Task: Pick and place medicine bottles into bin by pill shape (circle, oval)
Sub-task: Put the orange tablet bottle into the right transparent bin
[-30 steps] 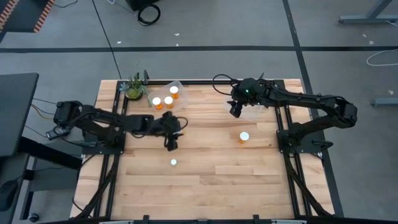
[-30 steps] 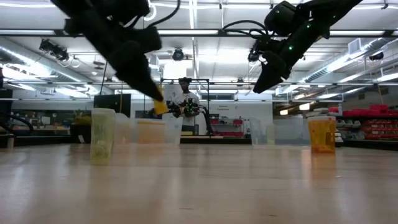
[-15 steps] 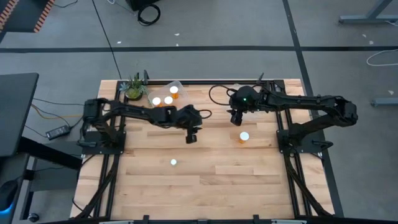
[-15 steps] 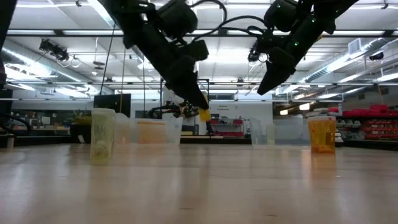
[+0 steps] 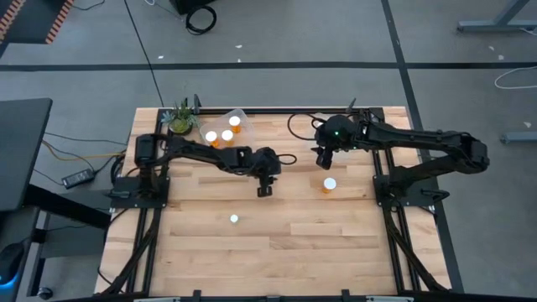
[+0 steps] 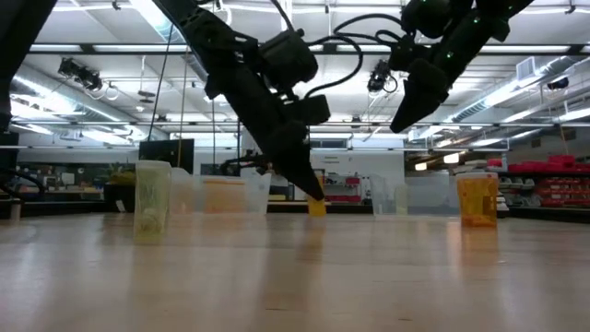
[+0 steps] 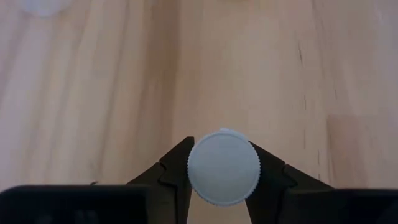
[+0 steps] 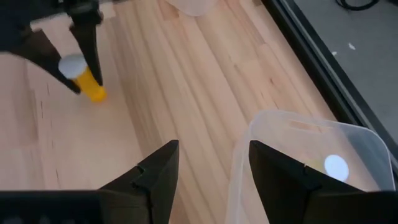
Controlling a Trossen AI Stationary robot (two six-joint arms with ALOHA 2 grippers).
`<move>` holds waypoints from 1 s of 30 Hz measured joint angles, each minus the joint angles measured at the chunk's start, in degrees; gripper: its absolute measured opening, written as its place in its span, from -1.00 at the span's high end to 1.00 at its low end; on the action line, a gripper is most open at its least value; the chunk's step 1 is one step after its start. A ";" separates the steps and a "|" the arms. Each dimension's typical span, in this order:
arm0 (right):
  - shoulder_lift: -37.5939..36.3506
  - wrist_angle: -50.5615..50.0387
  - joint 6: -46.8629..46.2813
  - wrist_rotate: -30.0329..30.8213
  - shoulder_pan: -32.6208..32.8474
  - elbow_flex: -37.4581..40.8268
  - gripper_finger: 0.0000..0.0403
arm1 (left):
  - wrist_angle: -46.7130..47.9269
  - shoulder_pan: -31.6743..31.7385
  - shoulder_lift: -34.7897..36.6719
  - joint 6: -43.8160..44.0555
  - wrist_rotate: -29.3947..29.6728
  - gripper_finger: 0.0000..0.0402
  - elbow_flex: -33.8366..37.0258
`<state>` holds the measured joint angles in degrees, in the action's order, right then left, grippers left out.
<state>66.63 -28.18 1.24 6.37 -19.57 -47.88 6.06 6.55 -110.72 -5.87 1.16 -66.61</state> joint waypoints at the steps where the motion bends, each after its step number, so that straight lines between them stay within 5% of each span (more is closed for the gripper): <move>1: -0.06 0.04 -0.22 0.00 0.00 0.00 0.00 | 0.34 0.00 -0.17 0.57 -0.48 0.39 -0.01; 9: -0.04 0.02 -0.64 0.00 0.00 0.00 0.00 | 1.20 -0.04 -0.06 1.93 -2.60 0.41 0.30; 23: -0.04 0.04 -1.05 -0.02 0.00 0.00 0.00 | 2.62 -1.29 0.79 2.19 -0.88 -0.11 0.39; 30: 0.00 0.67 -1.47 -0.90 2.01 0.02 0.00 | 8.65 -1.29 3.84 2.65 0.68 -0.18 0.39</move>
<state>66.62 -27.51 -0.23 5.47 -17.57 -47.86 14.71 5.26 -106.88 -3.22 1.85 -66.22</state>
